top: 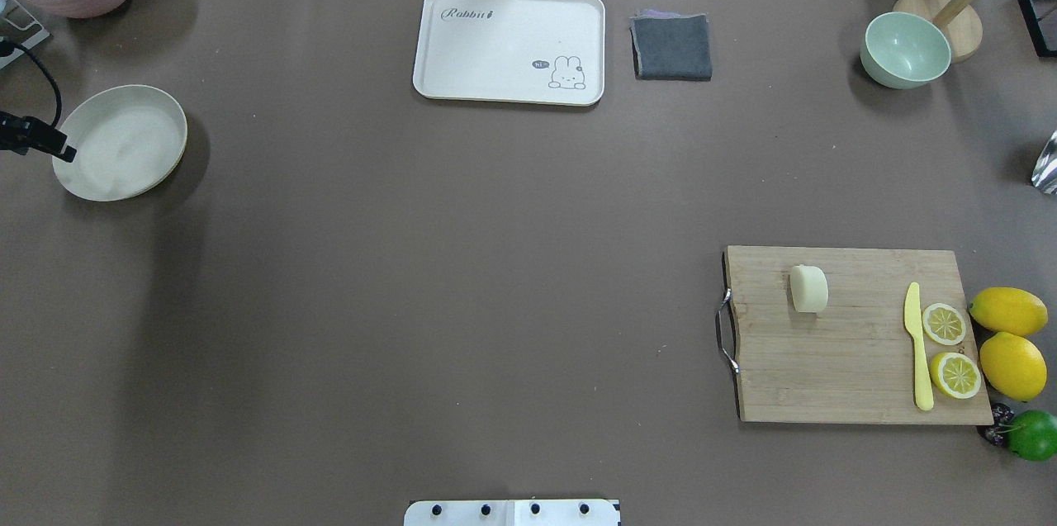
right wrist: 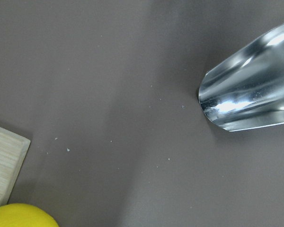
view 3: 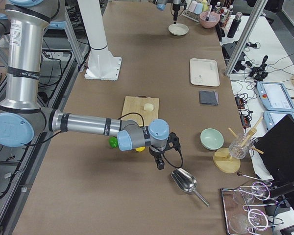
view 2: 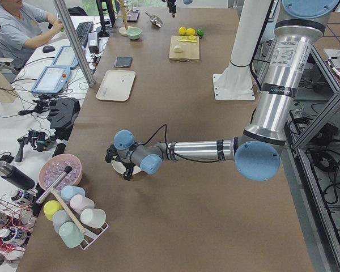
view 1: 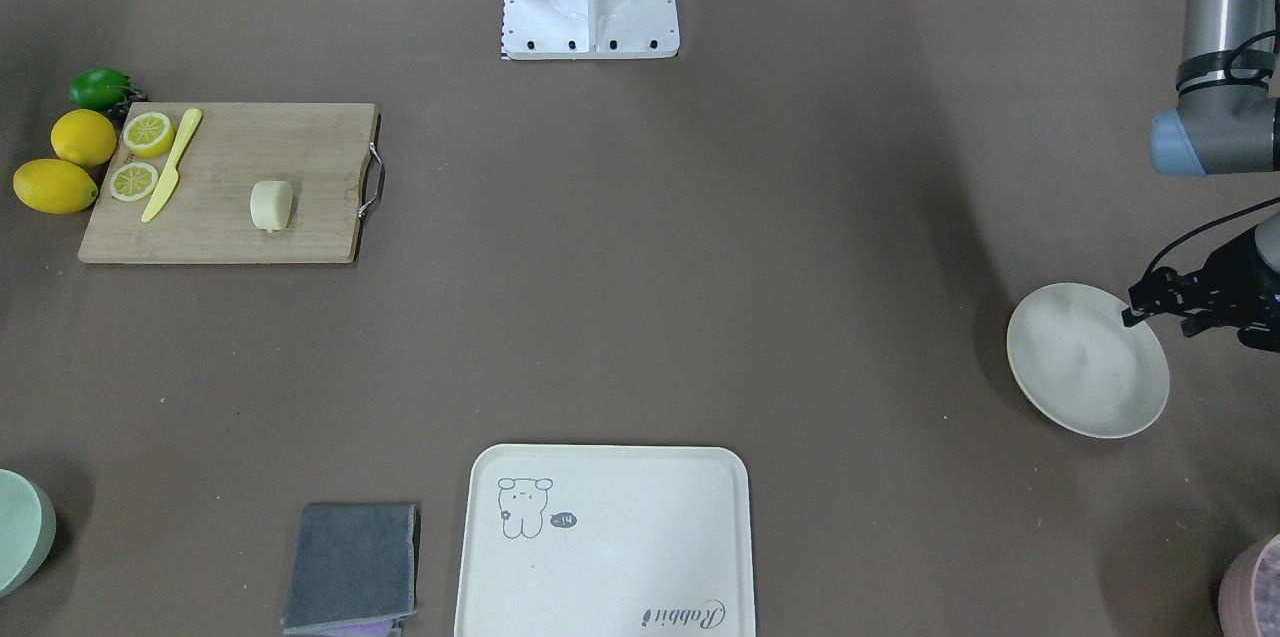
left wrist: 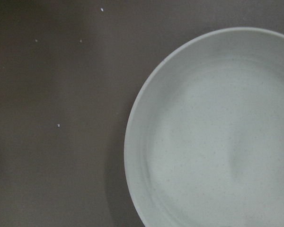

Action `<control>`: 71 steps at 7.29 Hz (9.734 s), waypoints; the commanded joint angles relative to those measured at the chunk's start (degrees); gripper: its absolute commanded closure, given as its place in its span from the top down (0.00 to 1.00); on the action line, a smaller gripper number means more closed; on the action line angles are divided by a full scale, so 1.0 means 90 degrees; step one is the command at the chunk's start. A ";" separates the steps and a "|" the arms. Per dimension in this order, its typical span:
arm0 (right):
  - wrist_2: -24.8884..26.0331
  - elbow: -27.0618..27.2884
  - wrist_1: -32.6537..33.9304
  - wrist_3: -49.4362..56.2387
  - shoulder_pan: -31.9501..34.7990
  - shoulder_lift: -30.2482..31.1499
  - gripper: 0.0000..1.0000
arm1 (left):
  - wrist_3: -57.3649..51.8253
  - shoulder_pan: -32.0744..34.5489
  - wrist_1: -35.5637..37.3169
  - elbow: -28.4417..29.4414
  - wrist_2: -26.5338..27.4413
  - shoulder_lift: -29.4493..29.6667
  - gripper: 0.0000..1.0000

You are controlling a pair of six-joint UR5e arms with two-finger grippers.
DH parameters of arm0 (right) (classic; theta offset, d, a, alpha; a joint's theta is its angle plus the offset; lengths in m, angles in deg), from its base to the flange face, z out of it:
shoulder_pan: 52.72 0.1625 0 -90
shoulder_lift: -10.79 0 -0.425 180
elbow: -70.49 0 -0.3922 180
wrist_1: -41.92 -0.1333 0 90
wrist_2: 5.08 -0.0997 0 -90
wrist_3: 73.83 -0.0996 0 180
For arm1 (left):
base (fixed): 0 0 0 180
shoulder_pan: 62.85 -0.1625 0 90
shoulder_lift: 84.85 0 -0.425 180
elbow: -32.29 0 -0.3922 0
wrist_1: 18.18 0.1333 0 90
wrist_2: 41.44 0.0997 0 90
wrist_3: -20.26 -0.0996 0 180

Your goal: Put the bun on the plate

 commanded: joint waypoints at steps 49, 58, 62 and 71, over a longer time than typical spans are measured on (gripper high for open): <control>0.2793 -0.0527 0.1353 -0.8265 -0.5811 -0.5750 0.36 | 0.4621 -0.3119 0.0115 -0.3885 0.1832 -0.0839 0.97; 0.2745 -0.0470 0.1300 -0.8314 -0.5628 -0.5700 1.00 | 0.4611 -0.2886 0.0105 -0.3777 0.1657 -0.0790 0.97; 0.2178 0.1626 0.2766 -0.6563 -0.4535 -0.4185 1.00 | 0.3478 -0.1774 0.0144 -0.3826 0.0963 -0.1362 0.97; 0.0539 0.0219 0.2601 0.1067 0.0114 -0.1227 1.00 | -0.1727 0.1598 0.0954 -0.2898 -0.0453 -0.3252 0.97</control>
